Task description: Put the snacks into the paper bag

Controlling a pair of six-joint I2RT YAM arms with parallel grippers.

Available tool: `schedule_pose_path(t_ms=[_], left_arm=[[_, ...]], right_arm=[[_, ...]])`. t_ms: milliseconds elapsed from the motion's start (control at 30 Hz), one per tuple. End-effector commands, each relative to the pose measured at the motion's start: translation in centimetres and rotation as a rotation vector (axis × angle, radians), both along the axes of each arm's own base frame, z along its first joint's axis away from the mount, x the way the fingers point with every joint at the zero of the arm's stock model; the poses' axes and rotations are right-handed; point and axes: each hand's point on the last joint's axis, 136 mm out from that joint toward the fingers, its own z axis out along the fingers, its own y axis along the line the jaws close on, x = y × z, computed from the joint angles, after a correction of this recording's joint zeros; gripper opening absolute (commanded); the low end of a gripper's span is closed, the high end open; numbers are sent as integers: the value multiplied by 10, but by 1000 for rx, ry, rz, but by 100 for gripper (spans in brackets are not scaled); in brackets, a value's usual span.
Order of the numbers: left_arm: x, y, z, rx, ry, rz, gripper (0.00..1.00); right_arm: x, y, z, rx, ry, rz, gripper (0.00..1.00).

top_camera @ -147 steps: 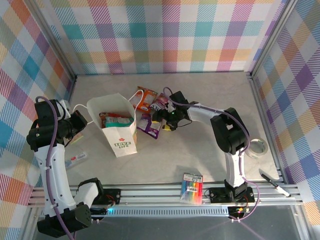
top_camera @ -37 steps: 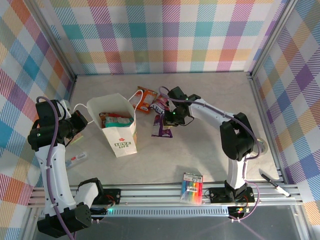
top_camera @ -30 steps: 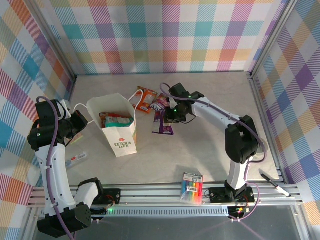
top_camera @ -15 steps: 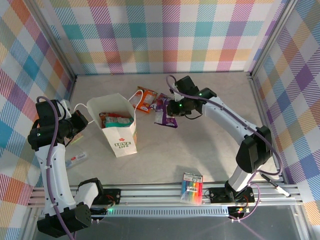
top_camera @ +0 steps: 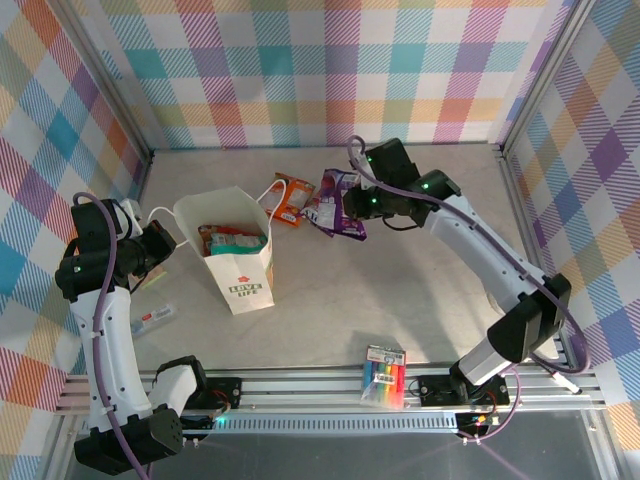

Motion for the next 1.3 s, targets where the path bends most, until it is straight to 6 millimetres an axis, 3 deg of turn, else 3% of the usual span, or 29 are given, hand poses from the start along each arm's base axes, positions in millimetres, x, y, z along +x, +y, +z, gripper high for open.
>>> schedule_pose_path(t_ms=[0, 667, 1000, 1267], left_arm=[[0, 2, 11, 3, -34, 8, 5], [-1, -4, 12, -13, -44, -22, 5], [-11, -15, 16, -10, -18, -101, 9], [-15, -13, 13, -3, -6, -82, 8]], right_arm=[[-4, -6, 49, 44, -129, 12, 15], [-24, -7, 148, 185, -344, 89, 15], [-44, 12, 192, 328, -390, 214, 15], [-47, 40, 207, 450, -346, 329, 15]])
